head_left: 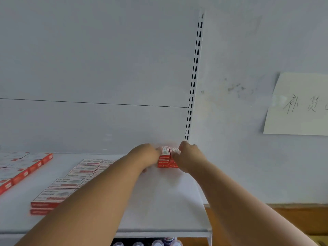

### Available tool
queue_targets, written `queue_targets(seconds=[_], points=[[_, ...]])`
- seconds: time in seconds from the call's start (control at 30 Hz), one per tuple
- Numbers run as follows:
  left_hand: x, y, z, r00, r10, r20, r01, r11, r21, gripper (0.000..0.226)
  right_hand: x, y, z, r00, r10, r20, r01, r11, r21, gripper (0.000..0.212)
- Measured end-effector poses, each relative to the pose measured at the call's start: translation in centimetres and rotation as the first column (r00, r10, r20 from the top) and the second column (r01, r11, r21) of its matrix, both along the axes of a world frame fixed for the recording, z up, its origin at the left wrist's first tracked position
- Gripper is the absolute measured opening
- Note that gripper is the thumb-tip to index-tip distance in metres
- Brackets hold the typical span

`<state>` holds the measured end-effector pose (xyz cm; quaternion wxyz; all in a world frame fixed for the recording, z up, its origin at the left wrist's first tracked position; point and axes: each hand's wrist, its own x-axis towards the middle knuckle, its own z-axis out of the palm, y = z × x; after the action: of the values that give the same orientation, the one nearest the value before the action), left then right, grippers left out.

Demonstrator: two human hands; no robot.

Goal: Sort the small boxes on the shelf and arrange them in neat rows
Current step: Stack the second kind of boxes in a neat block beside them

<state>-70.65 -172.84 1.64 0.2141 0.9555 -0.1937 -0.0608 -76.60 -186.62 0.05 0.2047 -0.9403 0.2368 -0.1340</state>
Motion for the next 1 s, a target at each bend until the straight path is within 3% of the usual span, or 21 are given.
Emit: queue_targets(seconds=[0.13,0.23,0.3,0.37,0.43,0.5,0.57,0.63,0.67,0.73,0.8,1.0], points=[[1.1,-2.0,-1.0,0.995,0.099,0.022,-0.100,0.995,0.031,0.055,0.2,-1.6,-0.6,0.999,0.038,0.026,-0.041,0.989,0.144,0.030],[1.4,-2.3,-1.4,0.989,0.141,0.040,-0.142,0.990,0.013,0.036,0.3,-2.6,-1.0,0.994,0.031,0.107,-0.072,0.913,0.402,0.024],[1.3,-2.1,-1.3,0.982,0.184,0.041,-0.183,0.983,-0.026,0.029,0.4,-2.9,-1.3,0.984,0.002,0.181,-0.117,0.769,0.629,0.009],[1.1,-1.8,-1.1,0.970,0.235,0.058,-0.230,0.969,-0.084,0.028,0.4,-3.2,-1.4,0.974,-0.024,0.226,-0.167,0.598,0.784,0.012],[0.8,-1.4,-1.0,0.956,0.289,0.058,-0.265,0.929,-0.260,0.030,0.1,-3.2,-1.1,0.962,-0.033,0.272,-0.235,0.410,0.881,0.013],[-0.1,-1.0,-0.8,0.956,0.284,-0.069,-0.268,0.761,-0.591,0.021,-0.5,-2.9,-0.7,0.946,-0.078,0.316,-0.297,0.189,0.936,0.016],[-1.4,-1.0,-0.6,0.952,0.143,-0.271,-0.307,0.428,-0.850,0.013,-1.0,-2.5,-0.4,0.922,-0.120,0.368,-0.370,0.008,0.929,0.016],[-2.8,-0.8,-0.2,0.929,-0.029,-0.369,-0.362,0.132,-0.923,0.009,-1.5,-1.9,-0.1,0.892,-0.118,0.437,-0.449,-0.101,0.888,0.012],[-3.4,-0.6,0.0,0.920,-0.082,-0.382,-0.379,0.050,-0.924,0.008,-1.7,-1.6,0.1,0.876,-0.113,0.469,-0.481,-0.130,0.867,0.011],[-4.1,0.4,0.4,0.916,-0.142,-0.374,-0.381,-0.028,-0.924,0.008,-2.1,-0.7,0.7,0.850,-0.092,0.519,-0.527,-0.142,0.838,0.012],[-4.3,2.1,0.7,0.918,-0.170,-0.357,-0.368,-0.040,-0.929,0.007,-2.3,0.8,1.2,0.840,-0.055,0.540,-0.543,-0.104,0.833,0.014],[-2.9,9.2,1.7,0.945,-0.109,-0.309,-0.311,0.000,-0.950,0.011,-1.9,7.0,2.3,0.838,-0.002,0.545,-0.539,0.149,0.829,0.012]])
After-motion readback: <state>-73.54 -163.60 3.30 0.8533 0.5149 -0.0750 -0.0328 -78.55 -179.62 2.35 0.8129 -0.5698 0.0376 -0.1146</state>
